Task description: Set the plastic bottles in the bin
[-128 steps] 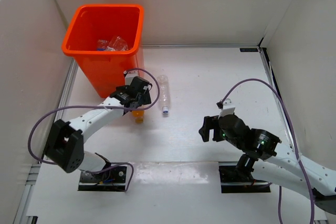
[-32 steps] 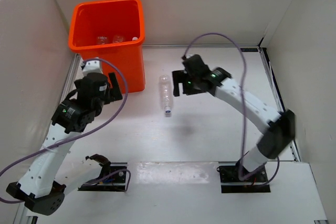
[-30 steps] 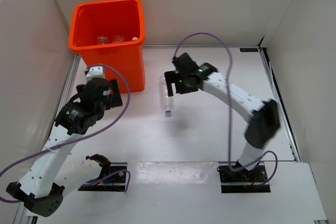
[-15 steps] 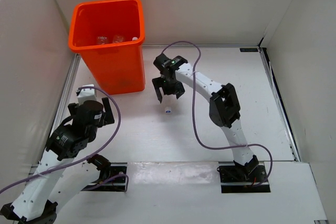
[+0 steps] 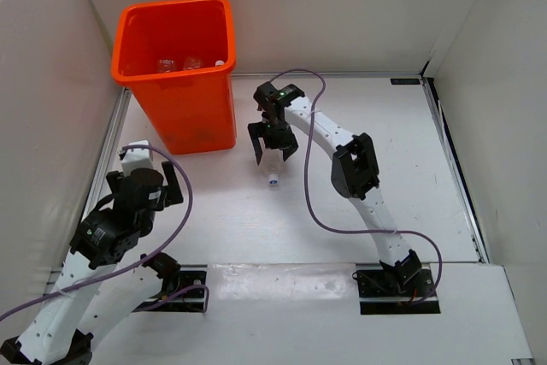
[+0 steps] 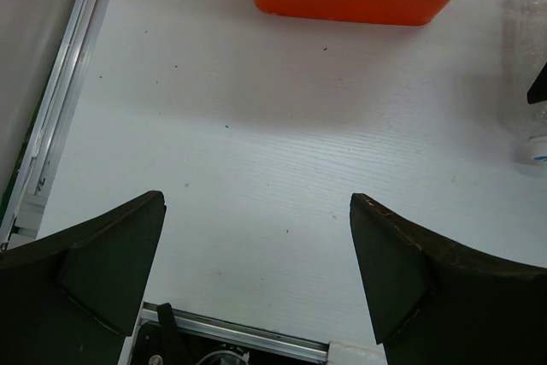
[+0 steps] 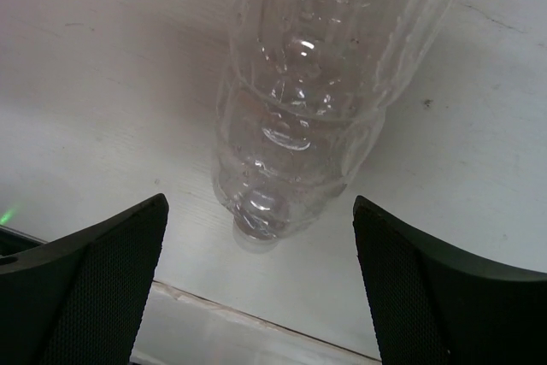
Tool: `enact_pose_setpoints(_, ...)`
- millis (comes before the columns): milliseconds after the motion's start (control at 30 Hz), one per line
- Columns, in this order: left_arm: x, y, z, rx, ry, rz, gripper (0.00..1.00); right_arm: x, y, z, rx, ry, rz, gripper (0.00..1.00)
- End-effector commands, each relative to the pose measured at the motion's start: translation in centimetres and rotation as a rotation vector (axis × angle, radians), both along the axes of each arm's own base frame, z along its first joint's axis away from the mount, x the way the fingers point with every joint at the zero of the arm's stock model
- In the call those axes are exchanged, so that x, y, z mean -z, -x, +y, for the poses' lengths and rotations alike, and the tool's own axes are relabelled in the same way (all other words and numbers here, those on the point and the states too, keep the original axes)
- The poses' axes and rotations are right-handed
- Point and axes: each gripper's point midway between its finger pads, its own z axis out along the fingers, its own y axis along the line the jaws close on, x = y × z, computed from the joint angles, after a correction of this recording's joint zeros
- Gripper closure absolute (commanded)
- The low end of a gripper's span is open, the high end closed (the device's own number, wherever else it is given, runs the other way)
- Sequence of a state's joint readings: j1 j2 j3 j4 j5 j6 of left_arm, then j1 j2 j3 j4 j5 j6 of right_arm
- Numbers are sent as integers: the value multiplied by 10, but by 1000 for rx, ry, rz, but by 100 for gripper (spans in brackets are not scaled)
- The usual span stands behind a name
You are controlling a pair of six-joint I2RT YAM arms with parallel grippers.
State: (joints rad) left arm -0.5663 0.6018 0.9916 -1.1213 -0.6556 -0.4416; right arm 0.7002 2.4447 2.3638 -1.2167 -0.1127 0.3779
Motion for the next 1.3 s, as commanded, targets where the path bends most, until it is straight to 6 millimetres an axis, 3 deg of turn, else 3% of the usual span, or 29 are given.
enact_pose_setpoints(0, -2, -1, 4, -14, -15, -19, 0, -10, 2, 2, 3, -35, 40, 10)
enact_pose_setpoints(700, -7, 5, 11, -27, -7, -60, 0, 25, 15, -5, -19, 46, 133, 10)
enact_pose_setpoints(1000, -8, 5, 12, -28, -8, -64, 0, 31, 17, -12, -19, 51, 162, 27)
enact_pose_setpoints(1267, -7, 6, 13, -29, -12, -62, 0, 30, 19, -12, -30, 34, 169, 55)
